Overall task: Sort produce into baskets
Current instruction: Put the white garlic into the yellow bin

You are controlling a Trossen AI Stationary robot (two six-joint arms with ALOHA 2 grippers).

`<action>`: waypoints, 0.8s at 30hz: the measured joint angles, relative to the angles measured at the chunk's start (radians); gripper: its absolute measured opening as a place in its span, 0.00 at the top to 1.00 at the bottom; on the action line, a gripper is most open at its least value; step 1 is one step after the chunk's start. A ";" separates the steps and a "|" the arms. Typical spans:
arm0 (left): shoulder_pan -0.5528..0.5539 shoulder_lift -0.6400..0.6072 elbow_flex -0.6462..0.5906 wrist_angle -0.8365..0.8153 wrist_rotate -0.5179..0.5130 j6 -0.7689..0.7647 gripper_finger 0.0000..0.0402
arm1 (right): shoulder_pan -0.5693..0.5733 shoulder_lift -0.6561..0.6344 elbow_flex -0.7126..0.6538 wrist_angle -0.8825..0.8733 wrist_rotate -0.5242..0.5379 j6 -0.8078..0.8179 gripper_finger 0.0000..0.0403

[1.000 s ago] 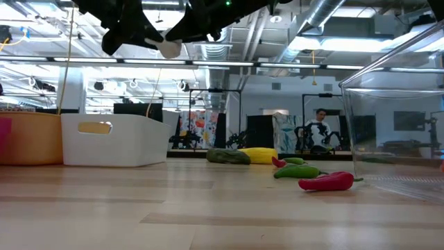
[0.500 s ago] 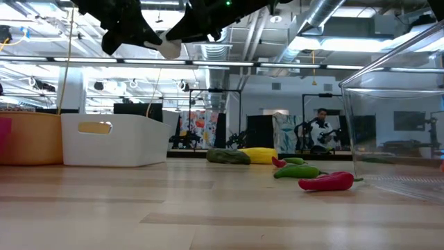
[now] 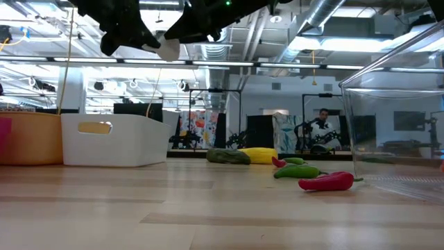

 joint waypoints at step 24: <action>0.038 -0.241 0.000 -0.762 0.212 -0.477 0.90 | -0.173 0.001 0.000 -0.484 0.078 0.190 0.32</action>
